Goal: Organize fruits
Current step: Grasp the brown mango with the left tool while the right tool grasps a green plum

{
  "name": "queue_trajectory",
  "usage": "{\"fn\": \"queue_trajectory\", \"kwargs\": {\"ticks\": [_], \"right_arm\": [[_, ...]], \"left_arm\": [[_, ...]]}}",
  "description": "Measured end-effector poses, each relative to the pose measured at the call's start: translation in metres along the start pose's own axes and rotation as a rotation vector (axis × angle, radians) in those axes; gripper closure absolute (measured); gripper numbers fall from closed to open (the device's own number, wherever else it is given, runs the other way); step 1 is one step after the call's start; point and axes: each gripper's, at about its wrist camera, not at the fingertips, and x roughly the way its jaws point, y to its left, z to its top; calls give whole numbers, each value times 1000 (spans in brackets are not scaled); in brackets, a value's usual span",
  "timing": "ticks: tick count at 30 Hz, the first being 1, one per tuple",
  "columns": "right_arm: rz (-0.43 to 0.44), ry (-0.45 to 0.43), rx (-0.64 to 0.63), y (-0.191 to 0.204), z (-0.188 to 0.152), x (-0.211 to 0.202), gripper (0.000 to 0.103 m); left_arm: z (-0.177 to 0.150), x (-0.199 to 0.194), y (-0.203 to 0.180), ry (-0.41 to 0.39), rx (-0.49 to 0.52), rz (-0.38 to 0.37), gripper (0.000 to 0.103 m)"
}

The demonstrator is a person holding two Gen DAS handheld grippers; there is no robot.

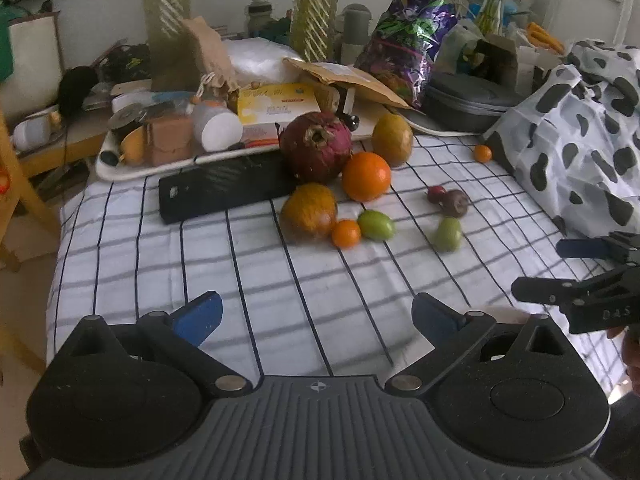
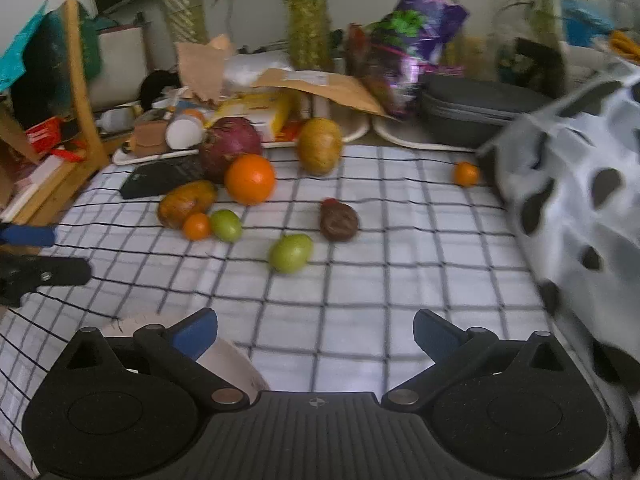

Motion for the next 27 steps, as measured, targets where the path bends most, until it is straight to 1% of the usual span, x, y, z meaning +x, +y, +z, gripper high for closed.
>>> {"fn": "queue_trajectory", "kwargs": {"ticks": [4,7,8,9,10,13,15,16,18,19,21,22,23,24,25,26,27], "right_arm": [[32,6,-24,1,14,21,0],[43,20,-54,2,22,39,1],[47,26,-64,3,24,44,4],[51,33,-71,3,26,49,11],[55,42,-77,4,29,54,12],[69,58,-103,6,34,65,16],[81,62,-110,8,38,70,24],[92,67,-111,8,40,73,25],[104,81,-116,9,43,79,31],[105,86,-124,10,44,82,34],[108,92,-142,13,45,86,43],[113,90,-150,14,45,86,45],[118,88,-155,15,45,88,50],[112,91,-160,16,45,90,57],[105,90,-168,16,45,91,61],[94,83,-181,16,45,91,65],[96,82,-191,17,44,91,65]], "left_arm": [[15,19,14,-11,3,-17,1],[23,38,24,7,3,-37,1],[25,45,28,17,-4,-50,4],[28,51,31,27,-11,-64,12],[30,57,33,39,-16,-73,24],[35,71,40,56,-42,-115,26],[39,80,44,61,-72,-146,27],[41,83,45,62,-88,-166,27],[44,89,48,60,-113,-194,28],[46,92,49,61,-123,-201,29],[49,97,50,61,-136,-214,32],[51,99,49,60,-139,-220,33],[52,102,48,58,-140,-225,36],[52,105,47,61,-137,-224,38],[53,108,45,68,-125,-217,43],[53,110,43,68,-113,-208,43],[54,112,42,60,-115,-208,43]]}}
